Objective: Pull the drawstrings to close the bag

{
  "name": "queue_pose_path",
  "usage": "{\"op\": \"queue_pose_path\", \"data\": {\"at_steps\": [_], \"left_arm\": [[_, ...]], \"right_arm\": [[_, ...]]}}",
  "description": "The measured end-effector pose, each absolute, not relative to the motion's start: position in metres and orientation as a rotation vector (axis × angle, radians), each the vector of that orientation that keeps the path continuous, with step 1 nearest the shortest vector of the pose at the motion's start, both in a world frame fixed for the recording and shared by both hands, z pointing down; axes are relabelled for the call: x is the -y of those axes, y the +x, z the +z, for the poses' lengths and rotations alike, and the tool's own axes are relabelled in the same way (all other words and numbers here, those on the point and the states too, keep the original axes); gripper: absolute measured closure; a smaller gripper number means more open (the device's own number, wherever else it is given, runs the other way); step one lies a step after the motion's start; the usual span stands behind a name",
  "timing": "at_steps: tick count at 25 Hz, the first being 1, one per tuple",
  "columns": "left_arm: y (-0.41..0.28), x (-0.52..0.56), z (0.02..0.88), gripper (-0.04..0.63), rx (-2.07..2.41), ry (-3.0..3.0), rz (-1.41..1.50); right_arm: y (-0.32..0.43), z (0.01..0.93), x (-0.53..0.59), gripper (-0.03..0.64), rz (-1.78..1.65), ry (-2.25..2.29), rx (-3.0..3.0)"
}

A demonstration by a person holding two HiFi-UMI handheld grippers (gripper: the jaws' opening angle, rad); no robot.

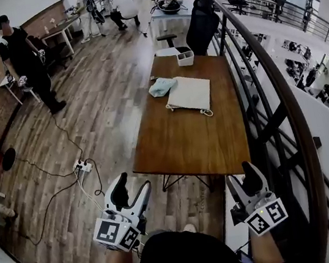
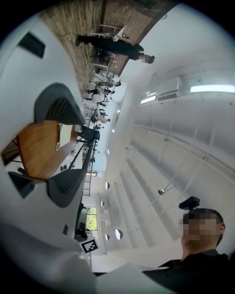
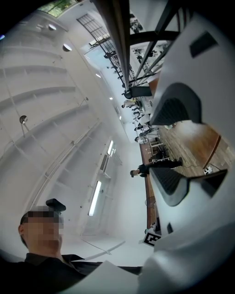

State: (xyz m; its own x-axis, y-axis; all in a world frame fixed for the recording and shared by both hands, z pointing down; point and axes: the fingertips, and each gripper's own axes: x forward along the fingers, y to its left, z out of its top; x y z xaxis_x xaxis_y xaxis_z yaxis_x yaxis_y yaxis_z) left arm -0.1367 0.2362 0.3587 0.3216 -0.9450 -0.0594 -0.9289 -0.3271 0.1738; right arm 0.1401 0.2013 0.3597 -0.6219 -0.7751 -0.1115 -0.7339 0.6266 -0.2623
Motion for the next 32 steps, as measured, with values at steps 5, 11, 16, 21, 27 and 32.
{"op": "queue_pose_path", "data": {"at_steps": [5,11,16,21,27,32], "left_arm": [[-0.124,-0.212,0.365,0.299,1.746,2.468,-0.179],[-0.118,-0.170,0.378,0.299,1.694,2.488,-0.155],[-0.117,-0.120,0.385,0.299,1.659,2.522,-0.149],[-0.125,-0.064,0.385,0.299,1.624,2.549,-0.146],[-0.136,-0.011,0.390,0.299,1.591,2.555,-0.142],[-0.148,0.026,0.407,0.299,1.563,2.541,-0.087]], "right_arm": [[0.159,0.370,-0.180,0.333,-0.288,-1.296,-2.617],[0.169,0.384,-0.155,0.334,-0.307,-1.384,-2.597],[0.177,0.386,-0.119,0.342,-0.292,-1.464,-2.563],[0.171,0.376,-0.071,0.351,-0.290,-1.496,-2.532],[0.154,0.371,-0.018,0.371,-0.319,-1.506,-2.534],[0.127,0.379,0.020,0.377,-0.342,-1.501,-2.579]]}}
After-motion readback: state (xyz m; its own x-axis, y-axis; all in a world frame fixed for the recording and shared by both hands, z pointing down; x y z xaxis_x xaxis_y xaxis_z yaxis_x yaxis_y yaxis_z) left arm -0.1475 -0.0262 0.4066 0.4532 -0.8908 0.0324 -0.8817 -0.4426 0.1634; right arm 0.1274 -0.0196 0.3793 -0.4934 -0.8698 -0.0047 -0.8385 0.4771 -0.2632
